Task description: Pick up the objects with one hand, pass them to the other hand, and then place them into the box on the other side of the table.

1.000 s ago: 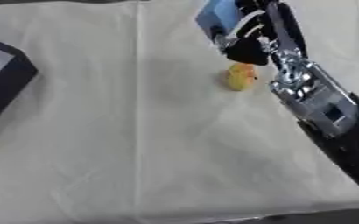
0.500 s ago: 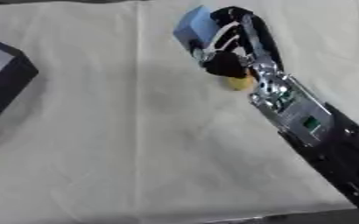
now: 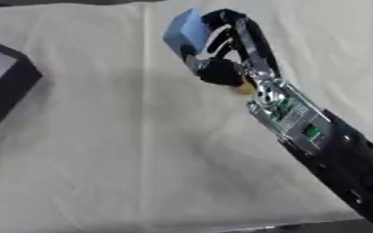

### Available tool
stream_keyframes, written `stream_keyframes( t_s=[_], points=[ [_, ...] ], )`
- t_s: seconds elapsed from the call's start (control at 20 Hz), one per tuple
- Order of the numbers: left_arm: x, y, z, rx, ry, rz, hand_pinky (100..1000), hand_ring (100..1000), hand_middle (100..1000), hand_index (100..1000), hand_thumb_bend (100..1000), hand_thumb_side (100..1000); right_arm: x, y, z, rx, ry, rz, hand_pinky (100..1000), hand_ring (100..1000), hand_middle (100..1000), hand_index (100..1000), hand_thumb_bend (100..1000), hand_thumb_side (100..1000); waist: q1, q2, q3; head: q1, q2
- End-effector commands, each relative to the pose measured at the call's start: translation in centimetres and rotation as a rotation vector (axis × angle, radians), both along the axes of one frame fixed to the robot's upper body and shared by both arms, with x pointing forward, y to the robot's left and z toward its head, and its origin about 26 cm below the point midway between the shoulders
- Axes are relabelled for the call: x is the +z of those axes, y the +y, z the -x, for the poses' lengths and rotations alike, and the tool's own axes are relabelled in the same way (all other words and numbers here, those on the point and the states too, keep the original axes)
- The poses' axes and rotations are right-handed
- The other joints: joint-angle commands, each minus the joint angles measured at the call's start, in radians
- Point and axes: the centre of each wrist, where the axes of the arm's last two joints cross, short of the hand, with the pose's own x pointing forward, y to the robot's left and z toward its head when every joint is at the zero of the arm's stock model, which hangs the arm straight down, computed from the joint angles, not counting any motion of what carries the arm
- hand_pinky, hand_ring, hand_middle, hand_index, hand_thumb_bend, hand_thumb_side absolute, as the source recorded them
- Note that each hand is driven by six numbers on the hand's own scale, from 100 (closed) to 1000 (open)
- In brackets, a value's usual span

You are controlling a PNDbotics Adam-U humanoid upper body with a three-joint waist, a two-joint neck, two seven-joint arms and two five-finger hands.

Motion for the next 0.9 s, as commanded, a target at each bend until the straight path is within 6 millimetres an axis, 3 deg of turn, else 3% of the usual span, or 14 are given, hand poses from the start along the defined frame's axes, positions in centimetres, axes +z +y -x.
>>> stream_keyframes(
  t_s=[0.05, 0.9],
  points=[
    [0.7, -1.0, 0.5, -0.054, -0.013, -0.066, 775, 689, 604, 727, 227, 420, 0.7, 0.4, 0.2, 0.035, -0.052, 0.004, 432, 494, 462, 555, 295, 100, 0.013, -0.039, 0.004, -0.001, -0.002],
    [0.3, -6.8, 1.3, -0.254, 0.065, -0.329, 773, 711, 638, 758, 288, 452, 0.2, 2.0, 0.4, 0.16, -0.119, 0.032, 447, 499, 478, 560, 287, 100, 0.025, -0.043, 0.022, 0.017, -0.002]
  ],
)
